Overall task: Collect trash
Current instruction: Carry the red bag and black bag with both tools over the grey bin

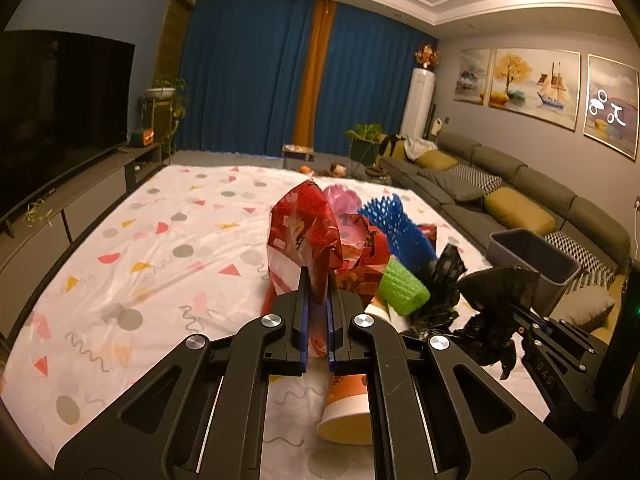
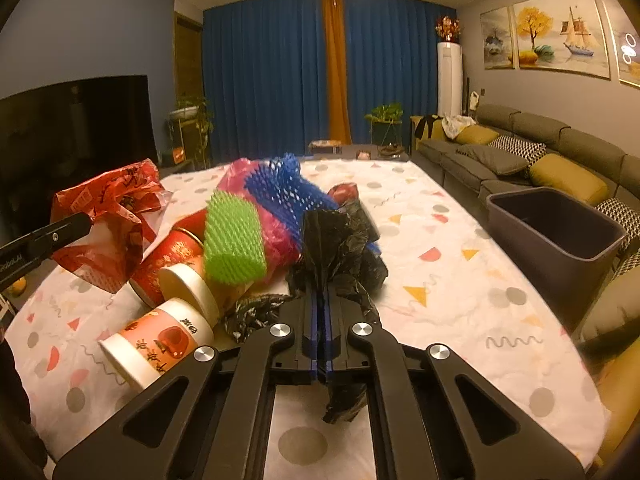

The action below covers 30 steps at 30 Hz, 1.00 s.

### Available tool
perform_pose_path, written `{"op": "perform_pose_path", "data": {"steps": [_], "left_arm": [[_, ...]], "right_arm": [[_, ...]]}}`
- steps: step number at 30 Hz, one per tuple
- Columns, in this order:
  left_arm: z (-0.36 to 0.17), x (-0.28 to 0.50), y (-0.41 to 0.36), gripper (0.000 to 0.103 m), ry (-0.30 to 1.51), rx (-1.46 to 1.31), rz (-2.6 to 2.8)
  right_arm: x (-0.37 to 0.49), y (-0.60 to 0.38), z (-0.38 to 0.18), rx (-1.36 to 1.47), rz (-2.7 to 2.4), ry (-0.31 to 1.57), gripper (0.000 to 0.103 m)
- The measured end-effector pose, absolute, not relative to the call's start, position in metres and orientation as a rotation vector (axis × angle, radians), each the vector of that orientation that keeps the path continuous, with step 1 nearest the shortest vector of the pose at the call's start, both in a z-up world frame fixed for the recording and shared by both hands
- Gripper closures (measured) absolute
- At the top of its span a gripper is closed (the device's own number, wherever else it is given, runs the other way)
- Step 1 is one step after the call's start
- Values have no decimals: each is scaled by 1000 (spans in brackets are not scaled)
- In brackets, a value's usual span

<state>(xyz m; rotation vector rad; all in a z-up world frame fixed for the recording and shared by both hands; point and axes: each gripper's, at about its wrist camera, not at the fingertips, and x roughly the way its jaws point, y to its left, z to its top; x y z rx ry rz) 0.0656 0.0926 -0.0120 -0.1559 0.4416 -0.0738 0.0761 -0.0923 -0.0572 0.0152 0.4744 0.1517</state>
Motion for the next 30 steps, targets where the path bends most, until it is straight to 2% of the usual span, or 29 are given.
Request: {"op": "perform_pose_path", "data": {"steps": [17, 30], "left_arm": [[18, 28, 70, 97, 343, -142, -168], [25, 35, -1, 97, 315, -74, -289]], "right_arm": [[30, -132, -25, 52, 118, 348, 100], [18, -188, -12, 75, 23, 283, 100]]}}
